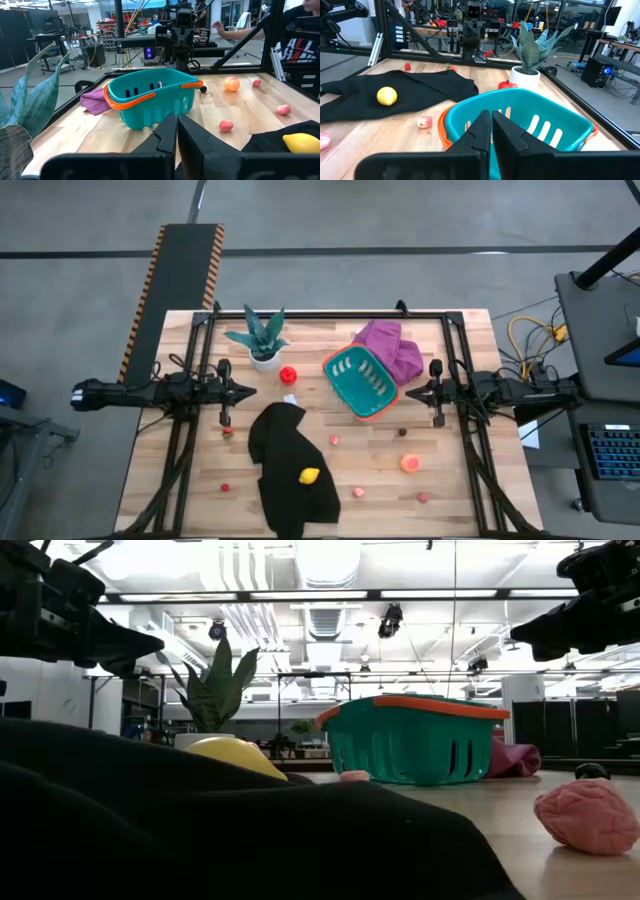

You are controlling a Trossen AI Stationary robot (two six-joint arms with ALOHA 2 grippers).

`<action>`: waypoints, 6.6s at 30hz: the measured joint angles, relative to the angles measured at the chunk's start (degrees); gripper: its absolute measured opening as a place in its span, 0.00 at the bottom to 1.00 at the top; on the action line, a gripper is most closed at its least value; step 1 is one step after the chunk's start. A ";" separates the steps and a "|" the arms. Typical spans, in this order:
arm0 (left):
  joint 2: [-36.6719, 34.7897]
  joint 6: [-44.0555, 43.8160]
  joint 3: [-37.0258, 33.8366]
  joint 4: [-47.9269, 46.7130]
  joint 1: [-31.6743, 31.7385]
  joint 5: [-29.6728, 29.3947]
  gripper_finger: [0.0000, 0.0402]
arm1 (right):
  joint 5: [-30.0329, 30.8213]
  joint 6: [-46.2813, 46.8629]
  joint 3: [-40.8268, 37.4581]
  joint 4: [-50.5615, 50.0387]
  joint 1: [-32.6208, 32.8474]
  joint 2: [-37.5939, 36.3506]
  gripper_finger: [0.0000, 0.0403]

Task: Pick and placing Produce into tupperware

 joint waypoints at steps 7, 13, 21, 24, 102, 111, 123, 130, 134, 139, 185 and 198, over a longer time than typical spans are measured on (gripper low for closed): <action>0.00 0.00 0.00 0.02 0.00 0.00 0.00 | -0.02 0.00 -0.01 0.01 0.00 0.00 0.02; 0.00 -0.02 0.00 0.02 0.00 0.00 0.00 | 0.00 0.00 0.00 0.00 0.00 0.01 0.02; 0.00 -0.02 0.00 0.00 0.00 0.01 0.00 | -0.02 0.00 0.00 0.00 -0.01 0.01 0.02; 0.00 0.00 0.00 0.00 0.00 0.00 0.00 | -0.02 0.00 0.00 0.00 -0.01 0.00 0.02; -0.04 0.03 0.00 3.30 0.00 -5.08 0.01 | -7.72 6.15 1.84 13.96 0.23 2.18 0.19; -0.04 0.03 0.00 7.82 0.00 -5.60 0.19 | -9.25 12.80 11.29 13.24 1.35 13.79 0.53; -0.04 0.42 0.00 17.98 0.00 -5.64 0.27 | -8.78 29.97 36.03 -21.84 1.33 27.33 0.56; 0.09 0.67 0.00 18.00 0.00 -5.64 0.27 | -7.38 42.79 41.59 -31.52 1.72 33.25 0.56; 0.00 4.98 0.00 18.00 0.00 -5.63 0.27 | -7.33 49.79 42.01 -34.61 4.13 35.46 0.56; 0.00 5.56 0.00 18.01 0.00 -5.64 0.27 | -3.02 59.16 41.88 -38.02 9.72 38.34 0.56; 0.00 6.08 0.00 19.08 0.02 -5.58 0.27 | 10.17 96.51 41.79 -42.01 24.41 79.59 0.56; 0.07 6.08 0.00 19.04 0.01 -5.60 0.27 | 10.03 97.55 41.79 -39.30 24.41 86.23 0.56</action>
